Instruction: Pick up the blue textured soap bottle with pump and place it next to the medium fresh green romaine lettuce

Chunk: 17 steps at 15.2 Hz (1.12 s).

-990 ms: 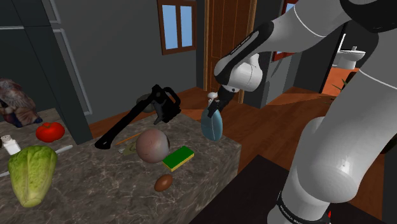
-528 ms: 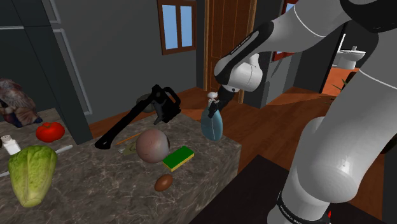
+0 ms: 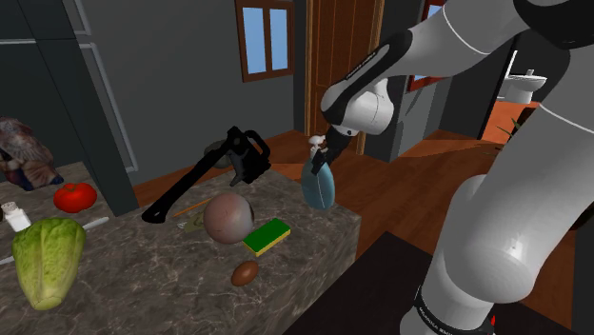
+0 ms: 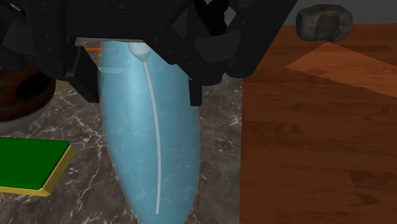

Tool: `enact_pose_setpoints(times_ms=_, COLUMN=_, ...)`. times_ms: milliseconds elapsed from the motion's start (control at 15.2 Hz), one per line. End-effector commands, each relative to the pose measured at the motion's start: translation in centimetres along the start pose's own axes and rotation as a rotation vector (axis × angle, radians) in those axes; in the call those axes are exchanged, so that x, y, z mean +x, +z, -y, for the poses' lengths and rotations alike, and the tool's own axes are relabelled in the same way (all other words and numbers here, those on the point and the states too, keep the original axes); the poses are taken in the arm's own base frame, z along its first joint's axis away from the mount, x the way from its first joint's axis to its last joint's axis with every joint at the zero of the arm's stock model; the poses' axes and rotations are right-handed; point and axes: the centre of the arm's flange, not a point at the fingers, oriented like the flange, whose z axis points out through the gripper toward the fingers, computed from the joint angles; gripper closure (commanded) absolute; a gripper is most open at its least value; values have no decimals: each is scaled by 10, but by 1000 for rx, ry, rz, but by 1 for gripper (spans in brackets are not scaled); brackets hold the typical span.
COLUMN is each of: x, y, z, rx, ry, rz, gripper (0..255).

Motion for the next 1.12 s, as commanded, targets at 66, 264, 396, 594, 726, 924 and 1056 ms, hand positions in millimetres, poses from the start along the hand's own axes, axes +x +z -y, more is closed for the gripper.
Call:
enact_pose_setpoints(times_ms=66, x=5, y=-14, z=1, rx=0, ry=0, rz=0, gripper=255)
enact_pose_setpoints(times_ms=264, x=11, y=-28, z=3, rx=0, ry=0, rz=0, gripper=255)
enact_pose_setpoints(times_ms=396, x=15, y=-38, z=4, rx=0, ry=0, rz=0, gripper=255)
enact_pose_setpoints(times_ms=594, x=21, y=-52, z=6, rx=0, ry=0, rz=0, gripper=255)
enact_pose_setpoints(times_ms=726, x=24, y=-62, z=7, rx=0, ry=0, rz=0, gripper=255)
enact_pose_setpoints(times_ms=924, x=30, y=-77, z=9, rx=0, ry=0, rz=0, gripper=255)
enact_pose_setpoints(times_ms=1056, x=34, y=-86, z=10, rx=0, ry=0, rz=0, gripper=255)
